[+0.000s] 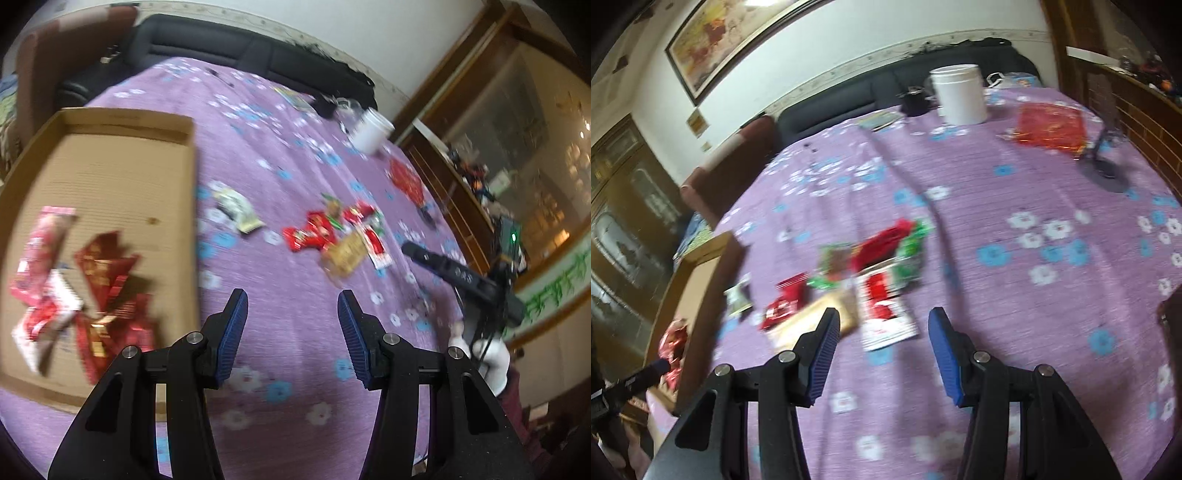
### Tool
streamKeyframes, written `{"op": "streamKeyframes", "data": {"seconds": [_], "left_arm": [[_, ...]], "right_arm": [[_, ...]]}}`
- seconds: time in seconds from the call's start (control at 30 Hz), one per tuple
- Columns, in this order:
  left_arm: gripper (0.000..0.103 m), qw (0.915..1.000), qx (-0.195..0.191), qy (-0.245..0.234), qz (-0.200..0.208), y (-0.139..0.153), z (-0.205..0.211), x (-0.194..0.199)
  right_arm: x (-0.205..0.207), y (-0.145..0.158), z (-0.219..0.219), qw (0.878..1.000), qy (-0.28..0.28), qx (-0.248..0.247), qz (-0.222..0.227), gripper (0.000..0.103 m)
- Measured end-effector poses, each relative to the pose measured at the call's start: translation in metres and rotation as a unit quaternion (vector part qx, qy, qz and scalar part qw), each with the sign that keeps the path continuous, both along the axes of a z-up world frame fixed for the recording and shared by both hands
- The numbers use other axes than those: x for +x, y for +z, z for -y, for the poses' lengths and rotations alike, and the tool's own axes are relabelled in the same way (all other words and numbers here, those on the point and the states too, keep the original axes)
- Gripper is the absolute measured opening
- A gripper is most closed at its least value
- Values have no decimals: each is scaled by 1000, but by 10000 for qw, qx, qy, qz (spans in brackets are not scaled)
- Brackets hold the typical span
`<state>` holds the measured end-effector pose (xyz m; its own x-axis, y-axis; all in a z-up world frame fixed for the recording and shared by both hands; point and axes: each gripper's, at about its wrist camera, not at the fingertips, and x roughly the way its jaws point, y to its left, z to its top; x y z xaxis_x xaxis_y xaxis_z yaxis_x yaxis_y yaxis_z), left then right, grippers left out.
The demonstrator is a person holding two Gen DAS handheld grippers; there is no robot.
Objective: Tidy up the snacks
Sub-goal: 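Grasp the yellow biscuit pack with the left gripper while the right gripper grasps a white-red sachet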
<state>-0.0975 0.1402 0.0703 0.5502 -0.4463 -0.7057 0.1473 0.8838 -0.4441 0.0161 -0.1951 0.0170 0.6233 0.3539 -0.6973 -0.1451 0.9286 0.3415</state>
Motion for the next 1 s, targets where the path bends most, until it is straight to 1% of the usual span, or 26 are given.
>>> {"op": "streamKeyframes", "data": {"seconds": [0.13,0.27,0.33,0.37,0.43,0.5,0.57,0.6,0.63,0.67,0.73,0.77,0.87,1.0], "left_arm": [[50,9997,141,-203,-76,-5,24,3],[50,9988,276,-386,-79,-8,39,4],[50,9981,348,-507,-22,-8,48,5],[50,9971,449,-612,45,-8,56,5],[50,9954,598,-738,127,-9,65,7],[50,9924,795,-914,222,-11,80,12],[50,9889,1010,-1037,345,-12,94,19],[50,9861,1154,-1119,426,-13,102,23],[50,9839,1260,-1179,471,-15,109,28],[50,9808,1391,-1274,499,-17,118,34],[49,9772,1522,-1401,481,-22,128,44],[49,9739,1639,-1493,482,-25,137,49],[49,9677,1851,-1642,490,-32,149,60],[49,9632,2037,-1714,365,-46,159,80]], "right_arm": [[15,-9,1,9999,43,-114,-119,53],[37,-21,-13,9989,139,-309,-319,54],[42,-23,-18,9986,141,-462,-208,54],[45,-24,-22,9981,184,-542,-209,54],[47,-25,-26,9977,229,-623,-133,62],[48,-27,-33,9967,294,-751,-21,65],[46,-28,-39,9943,411,-987,38,58],[44,-28,-40,9940,453,-992,56,40],[42,-27,-40,9939,493,-984,41,29],[42,-28,-40,9941,543,-939,13,28],[40,-27,-33,9954,577,-761,-63,25],[39,-27,-31,9958,575,-707,-97,25],[38,-26,-23,9968,534,-572,-165,24],[37,-26,-13,9979,487,-354,-225,24]]}}
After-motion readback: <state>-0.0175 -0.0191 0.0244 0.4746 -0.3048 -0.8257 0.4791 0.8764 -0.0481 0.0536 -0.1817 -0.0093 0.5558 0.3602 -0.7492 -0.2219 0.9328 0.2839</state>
